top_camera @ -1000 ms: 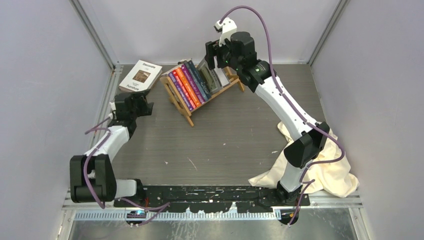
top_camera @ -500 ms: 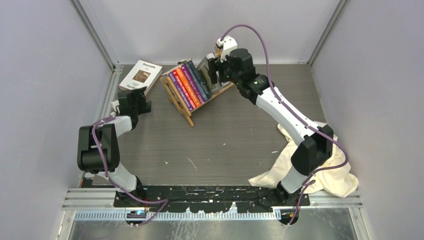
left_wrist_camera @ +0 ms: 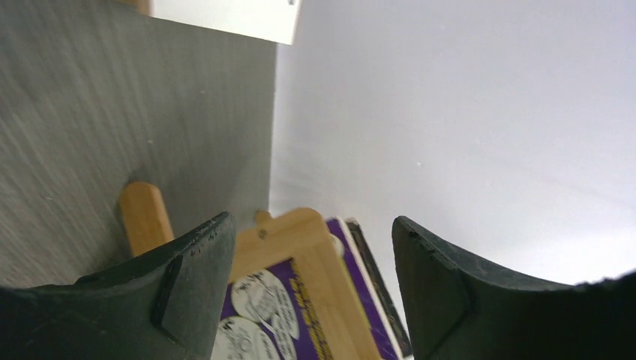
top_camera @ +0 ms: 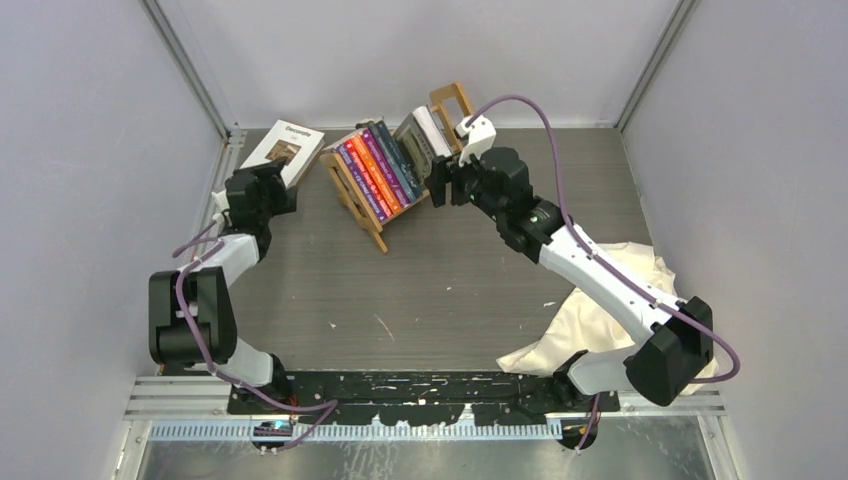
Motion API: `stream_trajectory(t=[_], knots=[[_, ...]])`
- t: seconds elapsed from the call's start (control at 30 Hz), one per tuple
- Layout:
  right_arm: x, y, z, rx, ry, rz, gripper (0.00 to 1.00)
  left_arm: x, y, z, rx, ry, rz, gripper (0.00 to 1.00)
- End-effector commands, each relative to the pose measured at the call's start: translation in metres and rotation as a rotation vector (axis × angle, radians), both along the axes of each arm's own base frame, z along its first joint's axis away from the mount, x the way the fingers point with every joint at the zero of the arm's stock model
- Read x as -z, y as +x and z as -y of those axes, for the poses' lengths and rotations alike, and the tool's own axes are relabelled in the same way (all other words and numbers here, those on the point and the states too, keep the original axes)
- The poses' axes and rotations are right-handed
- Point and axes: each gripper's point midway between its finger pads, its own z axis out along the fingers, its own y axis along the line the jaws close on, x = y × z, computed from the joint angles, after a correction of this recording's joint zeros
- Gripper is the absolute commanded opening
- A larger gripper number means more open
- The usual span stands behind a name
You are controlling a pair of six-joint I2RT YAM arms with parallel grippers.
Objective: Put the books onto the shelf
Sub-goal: Pick up the book from the shelf.
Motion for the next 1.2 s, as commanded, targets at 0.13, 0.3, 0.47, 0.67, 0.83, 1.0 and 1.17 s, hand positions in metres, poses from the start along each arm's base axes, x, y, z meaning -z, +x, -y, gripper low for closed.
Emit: stream_trajectory(t=[0.13, 0.3, 0.47, 0.67, 0.83, 1.0, 1.17], knots=[[0.001, -0.005, 0.008, 0.054, 0.106, 0.095, 0.76, -0.052, -0.012, 0.002, 0.043, 0.065, 0.131, 0.76], [0.018, 0.002, 0.008, 0.072, 0.100, 0.122, 0.76, -0.060, -0.012, 0.002, 0.045, 0.083, 0.165, 0.76], [0.026, 0.011, 0.004, 0.077, 0.098, 0.140, 0.76, -0.063, -0.010, 0.001, 0.042, 0.086, 0.189, 0.76], [0.035, 0.022, 0.000, 0.085, 0.099, 0.145, 0.76, -0.066, -0.005, 0.002, 0.047, 0.080, 0.211, 0.76], [0.043, 0.028, 0.002, 0.100, 0.095, 0.144, 0.76, -0.067, -0.002, 0.003, 0.055, 0.077, 0.226, 0.76], [0.047, 0.034, 0.005, 0.105, 0.091, 0.144, 0.76, -0.065, 0.001, 0.003, 0.054, 0.077, 0.231, 0.76], [0.054, 0.043, 0.008, 0.103, 0.095, 0.135, 0.76, -0.064, 0.005, 0.002, 0.054, 0.077, 0.235, 0.76]])
